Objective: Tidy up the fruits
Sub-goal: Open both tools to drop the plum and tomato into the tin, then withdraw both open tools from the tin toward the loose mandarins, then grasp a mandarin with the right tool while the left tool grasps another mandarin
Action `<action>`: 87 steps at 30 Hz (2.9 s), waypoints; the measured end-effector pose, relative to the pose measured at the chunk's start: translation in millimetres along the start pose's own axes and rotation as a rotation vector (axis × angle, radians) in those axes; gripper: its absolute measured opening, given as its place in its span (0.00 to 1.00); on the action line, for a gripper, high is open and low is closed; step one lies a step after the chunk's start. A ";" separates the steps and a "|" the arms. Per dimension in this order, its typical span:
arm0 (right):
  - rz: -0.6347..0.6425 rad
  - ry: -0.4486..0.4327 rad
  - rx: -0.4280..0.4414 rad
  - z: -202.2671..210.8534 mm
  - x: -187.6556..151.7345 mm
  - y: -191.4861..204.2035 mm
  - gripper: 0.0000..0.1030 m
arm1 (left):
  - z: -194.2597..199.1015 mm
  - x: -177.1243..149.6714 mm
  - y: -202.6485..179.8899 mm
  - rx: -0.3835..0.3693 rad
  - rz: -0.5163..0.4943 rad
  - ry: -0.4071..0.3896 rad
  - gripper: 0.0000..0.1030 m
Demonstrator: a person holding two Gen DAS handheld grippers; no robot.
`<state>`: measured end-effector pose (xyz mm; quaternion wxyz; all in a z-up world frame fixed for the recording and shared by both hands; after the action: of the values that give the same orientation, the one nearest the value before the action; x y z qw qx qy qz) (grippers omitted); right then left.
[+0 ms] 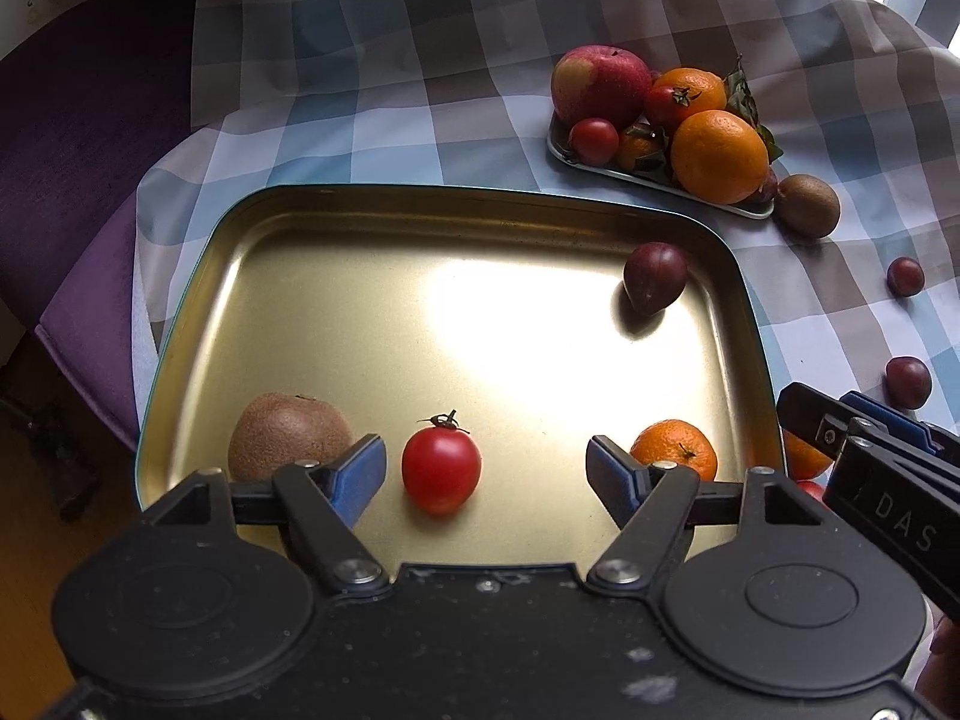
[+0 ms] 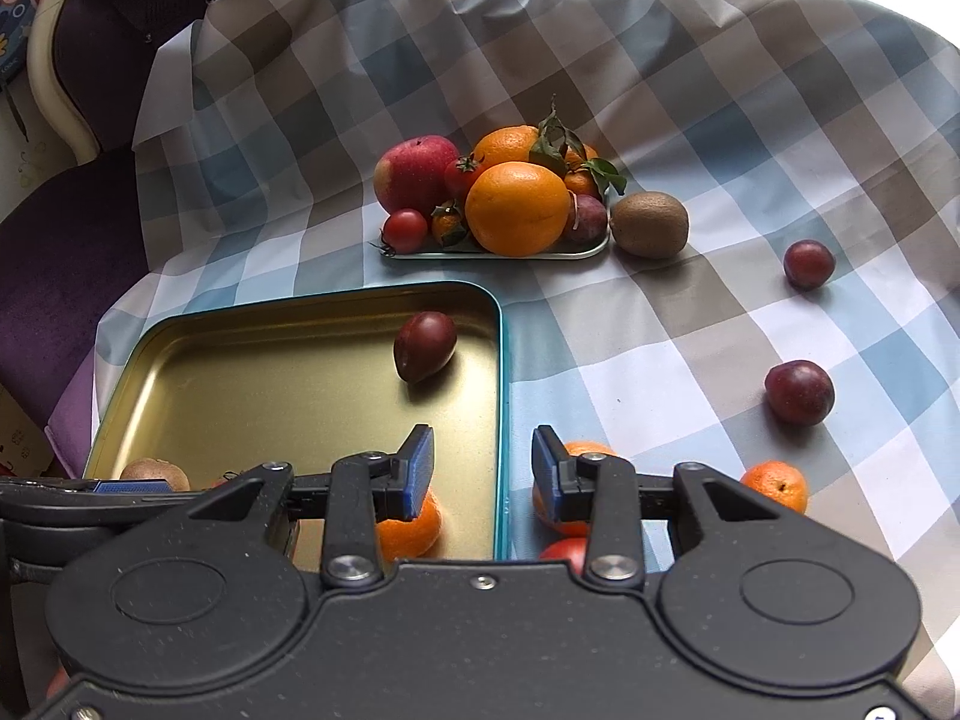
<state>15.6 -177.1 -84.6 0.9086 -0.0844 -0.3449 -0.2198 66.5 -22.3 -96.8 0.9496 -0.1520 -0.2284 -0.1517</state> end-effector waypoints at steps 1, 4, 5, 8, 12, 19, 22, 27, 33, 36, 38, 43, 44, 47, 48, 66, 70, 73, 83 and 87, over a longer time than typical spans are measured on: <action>-0.007 0.001 -0.006 -0.3 0.1 -2.9 0.44 | -0.1 0.6 -2.0 -0.002 0.000 -0.001 0.74; -0.031 0.003 -0.030 -1.0 1.9 -14.4 0.44 | -1.2 1.5 -7.4 -0.011 0.006 0.001 0.74; -0.041 0.002 -0.037 -1.1 2.6 -18.6 0.44 | -1.8 1.6 -9.2 -0.014 0.008 0.004 0.74; -0.067 0.006 -0.055 -2.3 4.5 -30.8 0.44 | -3.9 1.9 -13.2 -0.020 0.019 0.010 0.74; -0.089 0.016 -0.087 -5.0 2.8 -47.2 0.44 | -5.8 2.6 -21.4 -0.037 0.028 0.014 0.74; -0.125 0.064 -0.141 -13.4 -6.2 -79.1 0.44 | -12.0 5.1 -43.1 -0.055 0.018 0.017 0.74; -0.144 0.076 -0.162 -15.6 -9.2 -93.8 0.44 | -13.7 5.7 -57.5 -0.060 -0.005 0.013 0.74; -0.171 0.093 -0.191 -19.6 -12.4 -118.9 0.44 | -16.9 5.7 -85.0 -0.090 -0.054 0.012 0.74; -0.204 0.107 -0.224 -23.2 -16.0 -145.8 0.44 | -25.1 2.5 -111.6 -0.109 -0.101 0.030 0.74; -0.229 0.120 -0.227 -25.3 -21.2 -154.9 0.44 | -27.5 1.4 -123.1 -0.117 -0.112 0.032 0.74; -0.233 0.115 -0.215 -25.0 -24.0 -156.5 0.44 | -29.0 1.2 -128.0 -0.117 -0.113 0.031 0.74; -0.217 0.081 -0.156 -22.5 -22.7 -150.6 0.44 | -30.9 1.1 -134.5 -0.118 -0.105 0.028 0.74; -0.216 0.075 -0.141 -22.1 -22.0 -148.8 0.44 | -31.8 1.3 -135.1 -0.117 -0.104 0.028 0.74; -0.208 0.067 -0.101 -21.4 -20.4 -143.4 0.44 | -32.5 2.3 -134.0 -0.107 -0.102 0.022 0.74; -0.207 0.065 -0.088 -21.4 -20.2 -141.4 0.45 | -32.4 2.9 -133.0 -0.103 -0.100 0.019 0.74; -0.167 0.100 0.041 -23.1 -27.6 -113.1 0.45 | -25.4 13.7 -122.5 -0.117 -0.028 -0.036 0.74; -0.159 0.114 0.058 -24.7 -30.7 -107.7 0.45 | -25.2 14.4 -123.9 -0.125 -0.032 -0.041 0.74; -0.147 0.120 0.064 -26.0 -32.8 -103.8 0.45 | -26.0 15.6 -125.1 -0.131 -0.033 -0.044 0.74; -0.135 0.149 0.078 -27.3 -38.4 -97.2 0.48 | -25.9 17.8 -135.3 -0.152 -0.055 -0.060 0.74; -0.155 0.178 0.079 -30.8 -42.8 -98.0 0.48 | -26.6 16.9 -138.8 -0.149 -0.073 -0.061 0.74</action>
<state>-39.6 -259.1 -135.9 0.9186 -0.0019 -0.2767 -0.2821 41.5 -161.5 -80.8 0.9222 -0.2183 -0.2506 -0.1979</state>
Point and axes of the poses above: each gripper's, at about its wrist camera, not at the fingertips, and z roughly against the way its jaws point, y to its left, x to its top, the point moved 10 cm from there along -z, roughly the way its jaws point, and after that the axes turned 12 degrees about -x, right-handed, at the moved point
